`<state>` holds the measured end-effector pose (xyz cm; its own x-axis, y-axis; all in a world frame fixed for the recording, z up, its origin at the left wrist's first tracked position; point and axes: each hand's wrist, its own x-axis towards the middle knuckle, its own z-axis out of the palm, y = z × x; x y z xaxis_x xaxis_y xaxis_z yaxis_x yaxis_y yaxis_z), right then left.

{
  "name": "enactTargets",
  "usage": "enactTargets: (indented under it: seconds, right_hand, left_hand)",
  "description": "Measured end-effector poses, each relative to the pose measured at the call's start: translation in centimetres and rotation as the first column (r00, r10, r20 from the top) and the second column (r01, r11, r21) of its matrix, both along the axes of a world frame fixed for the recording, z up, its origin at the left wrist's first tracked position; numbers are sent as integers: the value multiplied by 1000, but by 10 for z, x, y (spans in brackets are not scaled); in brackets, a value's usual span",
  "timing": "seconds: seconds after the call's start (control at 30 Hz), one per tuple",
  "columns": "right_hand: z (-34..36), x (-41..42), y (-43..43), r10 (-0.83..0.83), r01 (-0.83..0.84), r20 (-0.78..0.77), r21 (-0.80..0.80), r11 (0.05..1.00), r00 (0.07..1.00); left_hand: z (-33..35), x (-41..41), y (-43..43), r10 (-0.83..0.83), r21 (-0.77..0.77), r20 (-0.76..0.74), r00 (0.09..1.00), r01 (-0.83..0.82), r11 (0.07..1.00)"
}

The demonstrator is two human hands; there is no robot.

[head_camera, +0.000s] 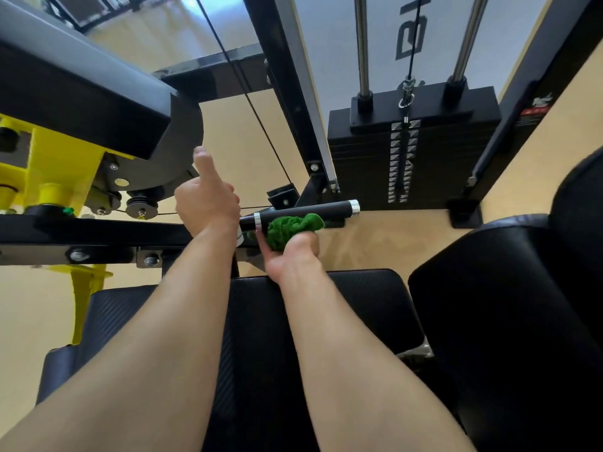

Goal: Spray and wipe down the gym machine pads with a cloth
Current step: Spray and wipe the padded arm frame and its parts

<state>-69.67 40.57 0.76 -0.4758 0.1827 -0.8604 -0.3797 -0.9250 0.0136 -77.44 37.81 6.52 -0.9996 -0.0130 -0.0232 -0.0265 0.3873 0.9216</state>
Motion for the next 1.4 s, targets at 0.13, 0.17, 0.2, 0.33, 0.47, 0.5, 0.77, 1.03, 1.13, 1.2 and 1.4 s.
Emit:
enactTargets:
  seconds: [0.13, 0.17, 0.2, 0.33, 0.47, 0.5, 0.77, 1.03, 1.13, 1.2, 1.4]
  right_hand:
    - [-10, 28, 30, -233, 224, 70, 113, 968, 970]
    - [-13, 32, 39, -256, 238, 141, 133, 962, 956]
    - [-13, 32, 47, -281, 264, 217, 103, 959, 935]
    - [3, 0, 26, -304, 312, 83, -116, 943, 949]
    - [14, -22, -17, -20, 25, 71, -76, 997, 997]
    - [12, -20, -18, 30, -28, 32, -60, 998, 999]
    - [9, 19, 35, -151, 152, -19, 98, 984, 988]
    - [2, 11, 43, -201, 199, 28, 74, 977, 979]
    - [25, -16, 1, -90, 92, 49, -28, 995, 995]
    - [35, -26, -17, -4, 7, 33, -85, 996, 999]
    - [38, 10, -8, 36, -36, 6, 19, 999, 999]
  left_hand:
    - [1, 0, 0, 25, -25, 20, 1000, -24, 999]
    - [1, 1, 1, 31, -18, 30, 999, -31, 999]
    - [1, 3, 2, 31, -12, 39, 999, -31, 999]
    - [9, 0, 8, -33, -51, -16, 999, 32, 998]
    - [22, -6, 12, -61, -48, -47, 997, 59, 997]
    - [24, -7, 14, -68, -62, -54, 996, 65, 996]
    - [10, 5, 27, -107, -47, -9, 994, 106, 993]
    - [9, 1, 20, -106, -52, -13, 994, 105, 993]
    - [12, 0, 17, -112, -69, -25, 993, 111, 991]
    - [18, -1, 17, -104, -74, -39, 994, 101, 992]
    - [27, 8, 20, -100, -55, -42, 994, 97, 994]
